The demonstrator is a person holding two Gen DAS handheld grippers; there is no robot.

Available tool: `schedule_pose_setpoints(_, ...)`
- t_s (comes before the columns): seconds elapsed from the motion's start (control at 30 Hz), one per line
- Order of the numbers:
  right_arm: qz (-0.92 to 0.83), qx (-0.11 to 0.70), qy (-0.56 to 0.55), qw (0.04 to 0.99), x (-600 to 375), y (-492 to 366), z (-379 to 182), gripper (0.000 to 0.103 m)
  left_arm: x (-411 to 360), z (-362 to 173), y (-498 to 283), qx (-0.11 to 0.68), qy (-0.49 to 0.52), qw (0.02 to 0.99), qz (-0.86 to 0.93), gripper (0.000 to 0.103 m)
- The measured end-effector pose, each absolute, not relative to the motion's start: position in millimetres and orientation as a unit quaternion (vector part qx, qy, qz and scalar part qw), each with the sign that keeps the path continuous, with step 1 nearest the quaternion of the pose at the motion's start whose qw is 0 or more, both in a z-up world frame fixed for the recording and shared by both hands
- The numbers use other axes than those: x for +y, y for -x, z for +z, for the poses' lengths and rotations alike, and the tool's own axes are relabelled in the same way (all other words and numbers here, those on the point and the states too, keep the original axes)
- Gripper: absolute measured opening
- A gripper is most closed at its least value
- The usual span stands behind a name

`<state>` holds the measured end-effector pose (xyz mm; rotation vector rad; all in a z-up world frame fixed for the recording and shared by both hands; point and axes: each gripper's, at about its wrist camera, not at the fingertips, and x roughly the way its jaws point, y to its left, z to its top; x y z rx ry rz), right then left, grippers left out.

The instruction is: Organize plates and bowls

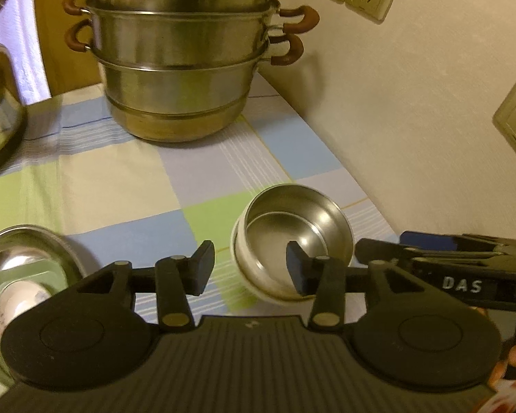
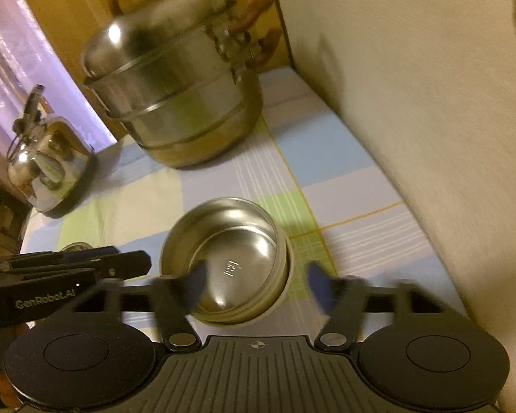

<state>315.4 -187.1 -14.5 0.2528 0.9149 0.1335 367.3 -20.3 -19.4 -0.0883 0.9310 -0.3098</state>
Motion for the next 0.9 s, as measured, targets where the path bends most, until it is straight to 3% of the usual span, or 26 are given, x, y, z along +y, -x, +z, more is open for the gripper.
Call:
schedule_pose_setpoints(0.23,0.091,0.429,-0.129,0.889,-187,-276,-1,0.070,-1,-6,-319,0.438,0.050,0.889,-0.125,0.056)
schedule_pose_setpoints(0.47,0.115,0.432,-0.122,0.886,-180,-231,4,0.070,17,0,-261,0.436,0.057,0.893,-0.093,0.063)
schedule_pose_setpoints(0.9,0.179,0.456,-0.102,0.866,-159,-157,0,0.070,35,-11,-152,0.461,0.096,0.882,-0.038,0.064)
